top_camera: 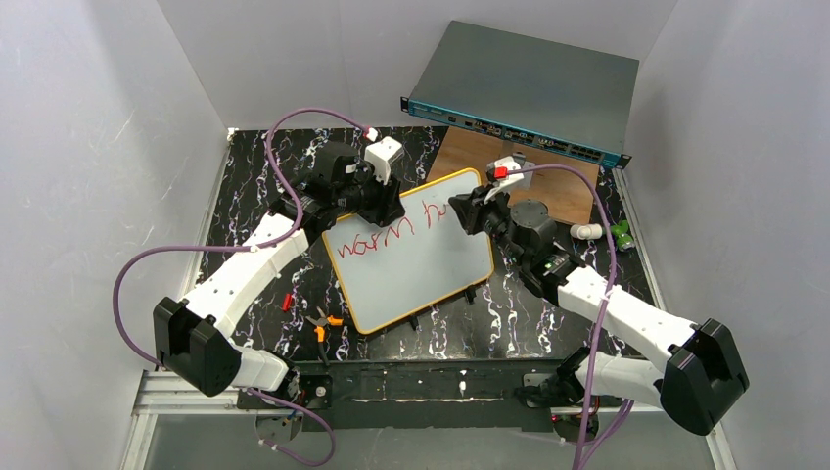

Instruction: Write a sentence on the whiteboard

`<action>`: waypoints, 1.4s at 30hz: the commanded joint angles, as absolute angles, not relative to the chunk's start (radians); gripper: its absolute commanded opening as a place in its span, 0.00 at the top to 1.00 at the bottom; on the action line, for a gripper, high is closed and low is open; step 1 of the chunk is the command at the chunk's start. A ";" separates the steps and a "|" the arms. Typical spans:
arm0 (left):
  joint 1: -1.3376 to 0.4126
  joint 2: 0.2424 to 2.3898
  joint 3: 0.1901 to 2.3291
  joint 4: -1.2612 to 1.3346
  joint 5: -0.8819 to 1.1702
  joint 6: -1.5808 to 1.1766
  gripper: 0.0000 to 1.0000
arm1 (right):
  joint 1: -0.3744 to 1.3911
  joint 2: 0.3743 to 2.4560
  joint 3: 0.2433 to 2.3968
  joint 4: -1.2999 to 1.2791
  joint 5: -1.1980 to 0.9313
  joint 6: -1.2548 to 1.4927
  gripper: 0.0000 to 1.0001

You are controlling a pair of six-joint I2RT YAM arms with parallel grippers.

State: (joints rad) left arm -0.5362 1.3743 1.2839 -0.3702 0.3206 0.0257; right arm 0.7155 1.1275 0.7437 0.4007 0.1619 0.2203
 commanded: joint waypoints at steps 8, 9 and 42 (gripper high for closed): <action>-0.537 1.365 1.342 -0.321 0.336 0.033 1.00 | 0.734 1.139 0.750 0.432 0.114 0.238 0.99; -0.537 1.365 1.341 -0.322 0.336 0.034 1.00 | 0.734 1.137 0.746 0.430 0.115 0.238 0.99; -0.537 1.355 1.330 -0.318 0.329 0.035 1.00 | 0.736 0.979 0.750 0.357 0.105 0.204 0.99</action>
State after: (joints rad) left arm -0.5362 1.3808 1.2858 -0.3611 0.3233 0.0238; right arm 0.7345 1.0355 0.7040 0.3145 0.1814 0.1989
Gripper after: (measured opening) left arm 0.380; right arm 0.191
